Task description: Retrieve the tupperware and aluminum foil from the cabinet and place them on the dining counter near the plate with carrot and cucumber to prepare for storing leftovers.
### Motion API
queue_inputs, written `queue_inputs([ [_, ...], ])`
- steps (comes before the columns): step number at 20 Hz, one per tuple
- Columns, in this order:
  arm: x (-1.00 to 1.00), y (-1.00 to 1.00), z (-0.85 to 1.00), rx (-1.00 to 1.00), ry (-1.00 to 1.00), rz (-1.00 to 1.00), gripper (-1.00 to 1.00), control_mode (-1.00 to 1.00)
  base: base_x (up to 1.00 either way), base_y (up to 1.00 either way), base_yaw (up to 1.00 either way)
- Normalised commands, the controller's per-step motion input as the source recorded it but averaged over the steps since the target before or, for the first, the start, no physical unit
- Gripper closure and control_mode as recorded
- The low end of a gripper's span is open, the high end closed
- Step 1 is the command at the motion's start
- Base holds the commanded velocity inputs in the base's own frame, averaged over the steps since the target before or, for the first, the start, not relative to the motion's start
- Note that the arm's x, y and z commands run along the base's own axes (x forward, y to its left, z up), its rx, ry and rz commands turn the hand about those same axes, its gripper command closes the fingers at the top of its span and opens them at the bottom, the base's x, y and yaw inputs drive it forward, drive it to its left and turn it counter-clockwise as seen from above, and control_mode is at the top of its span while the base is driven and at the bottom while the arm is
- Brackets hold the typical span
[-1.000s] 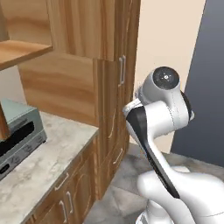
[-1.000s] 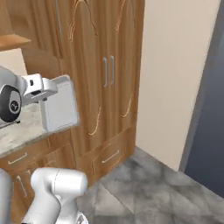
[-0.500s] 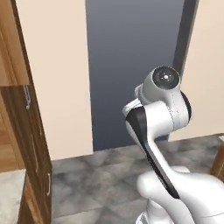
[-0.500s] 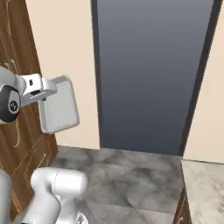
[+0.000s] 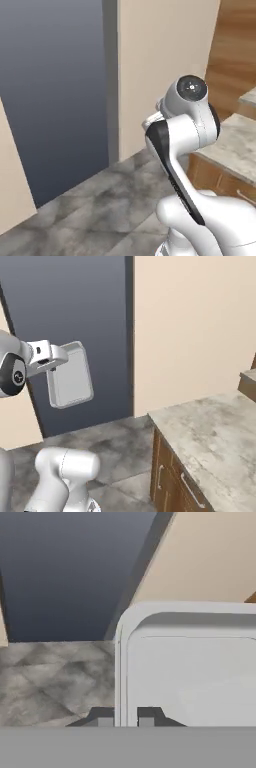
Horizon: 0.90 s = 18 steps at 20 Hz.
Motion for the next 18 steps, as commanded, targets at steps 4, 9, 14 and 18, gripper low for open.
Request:
queue_inputs([
  [4, 0.0, 0.0, 0.0, 0.0, 0.0, 0.0, 1.0, 1.0, 0.87, 0.24, -0.61],
  [9, 0.0, 0.0, 0.0, 0.0, 0.0, 0.0, 1.0, 1.0, 0.99, 0.49, -0.59],
  [14, 0.0, 0.0, 0.0, 0.0, 0.0, 0.0, 1.0, 1.0, 0.95, 0.54, -0.61],
  [18, 0.0, 0.0, 0.0, 0.0, 0.0, 0.0, 1.0, 1.0, 0.82, 0.49, -0.66],
])
